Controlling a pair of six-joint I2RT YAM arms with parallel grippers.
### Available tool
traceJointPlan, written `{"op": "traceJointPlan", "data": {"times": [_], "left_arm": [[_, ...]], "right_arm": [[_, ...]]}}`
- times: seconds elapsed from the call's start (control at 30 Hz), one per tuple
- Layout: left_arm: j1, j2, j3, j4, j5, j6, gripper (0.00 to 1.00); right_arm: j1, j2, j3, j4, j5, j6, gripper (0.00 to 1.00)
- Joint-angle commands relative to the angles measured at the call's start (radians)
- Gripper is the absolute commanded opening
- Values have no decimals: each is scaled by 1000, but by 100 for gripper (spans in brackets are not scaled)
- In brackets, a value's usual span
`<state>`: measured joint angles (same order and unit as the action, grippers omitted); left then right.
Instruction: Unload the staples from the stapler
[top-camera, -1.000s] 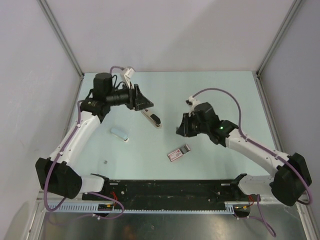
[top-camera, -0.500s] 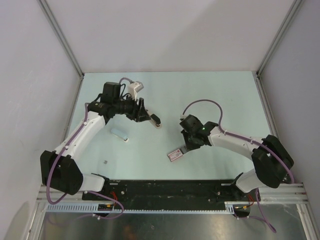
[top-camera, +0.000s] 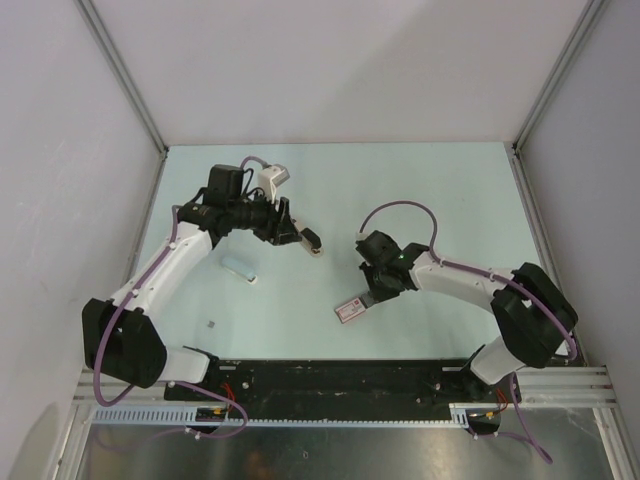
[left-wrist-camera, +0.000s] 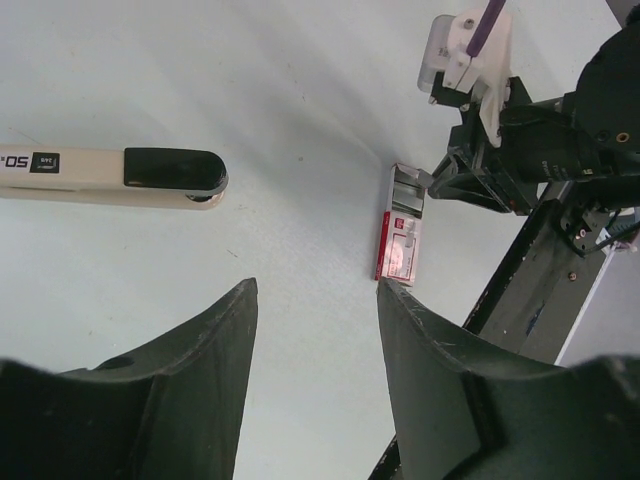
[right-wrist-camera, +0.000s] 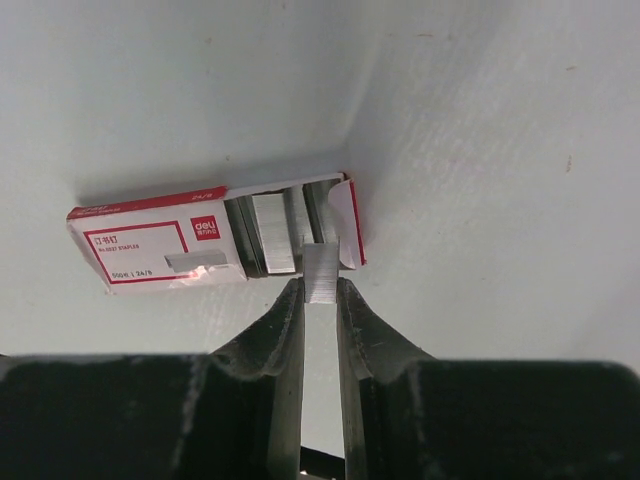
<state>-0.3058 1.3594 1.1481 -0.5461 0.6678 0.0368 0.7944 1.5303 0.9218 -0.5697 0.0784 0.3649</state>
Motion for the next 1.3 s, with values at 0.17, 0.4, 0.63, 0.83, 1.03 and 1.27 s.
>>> {"op": "traceJointPlan", "data": {"times": [0.17,0.4,0.63,0.83,1.03,1.27], "left_arm": [[-6,-3,-2,-6,27,64,56],[-6,-3,-1,-5,32,67,56],[-7,-11,-2,-6,32,70,56],[-7,-17,-1,-6,31,71,55],[-7,-23,1,-7,29,71,55],[-7,-21,-1,-7,32,71,55]], "right_arm": [[-3,60,57,27,-31,-56,0],[-4,73,67,23,-31,-67,0],[-6,82,76,16,-32,-66,0],[-6,87,80,6,-33,-68,0],[-6,90,80,-5,-33,-65,0],[-6,74,80,-22,-30,-62,0]]}}
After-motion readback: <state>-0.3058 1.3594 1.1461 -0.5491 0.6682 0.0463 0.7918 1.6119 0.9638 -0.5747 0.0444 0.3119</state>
